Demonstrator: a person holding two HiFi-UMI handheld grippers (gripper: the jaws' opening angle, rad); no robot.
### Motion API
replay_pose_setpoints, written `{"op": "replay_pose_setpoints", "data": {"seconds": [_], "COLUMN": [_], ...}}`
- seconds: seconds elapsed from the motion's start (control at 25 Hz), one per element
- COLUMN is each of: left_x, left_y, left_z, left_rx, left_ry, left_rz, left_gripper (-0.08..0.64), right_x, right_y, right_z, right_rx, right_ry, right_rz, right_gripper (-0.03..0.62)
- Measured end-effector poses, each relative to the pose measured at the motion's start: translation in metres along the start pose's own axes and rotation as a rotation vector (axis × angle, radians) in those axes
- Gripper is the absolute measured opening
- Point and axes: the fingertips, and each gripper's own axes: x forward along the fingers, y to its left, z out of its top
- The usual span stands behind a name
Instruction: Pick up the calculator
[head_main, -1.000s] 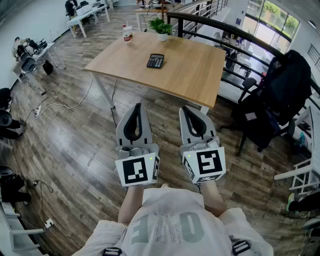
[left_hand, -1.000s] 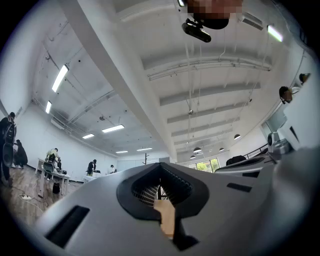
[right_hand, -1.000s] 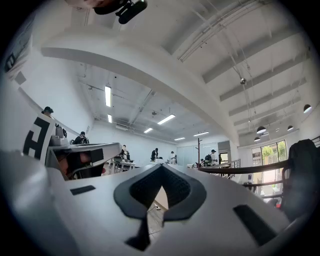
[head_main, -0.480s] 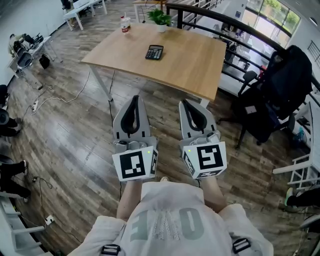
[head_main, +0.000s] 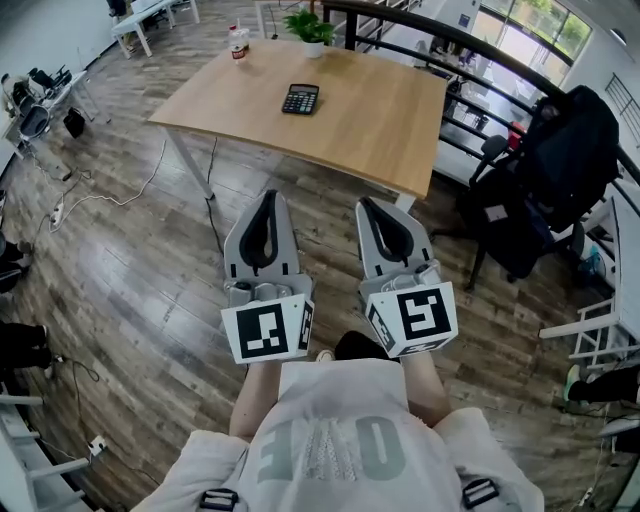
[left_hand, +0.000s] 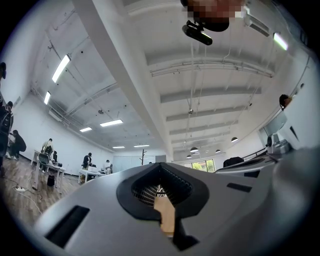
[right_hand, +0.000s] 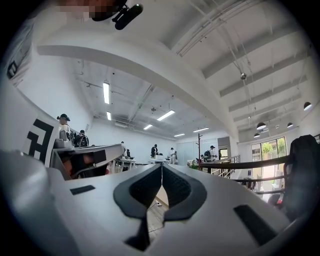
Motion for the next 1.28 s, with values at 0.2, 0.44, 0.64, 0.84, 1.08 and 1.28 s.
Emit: {"op": "replay_pose_setpoints", "data": {"seconds": [0.2,0.44,0.64,0.84,1.08,1.28], "left_x": [0.01,0.037,0.06,0.116,0.226,0.31], "left_y": [0.01,0.029,0.052,0.091,0.123,0.147], "left_z": [-0.016,-0.03,-0.063,-0.072,-0.054,-0.047], "left_rx": [-0.005,0.004,0.059,0.062,0.095,0.132], "left_ry": [0.011,0.001,-0.005,-0.023,-0.054,-0.092], "left_rz": [0.001,0.034,0.076,0.145,0.151,0.171], "left_gripper": [0.009,0.009,0.009,0.008,0.008,0.009], "right_x": [0.011,0.049,0.096,0.163,0.27,0.346], "right_y": [0.001,-0.016,-0.027,-0.058,-0.105,-0.143], "right_z": [-0.012,-0.021,-0.042,-0.038,-0.001,0.021], "right_rx": [-0.011,-0.01,-0.037,0.005,0.045,0.003], "right_ry": [0.013,-0.009,-0.044,-0.083,-0.135,-0.155], "right_rz": [0.013,0.046,0.102,0.121,0.166,0.187], "right_gripper": [0.02,0.021,0.021,0.021,0.021,0.021]}}
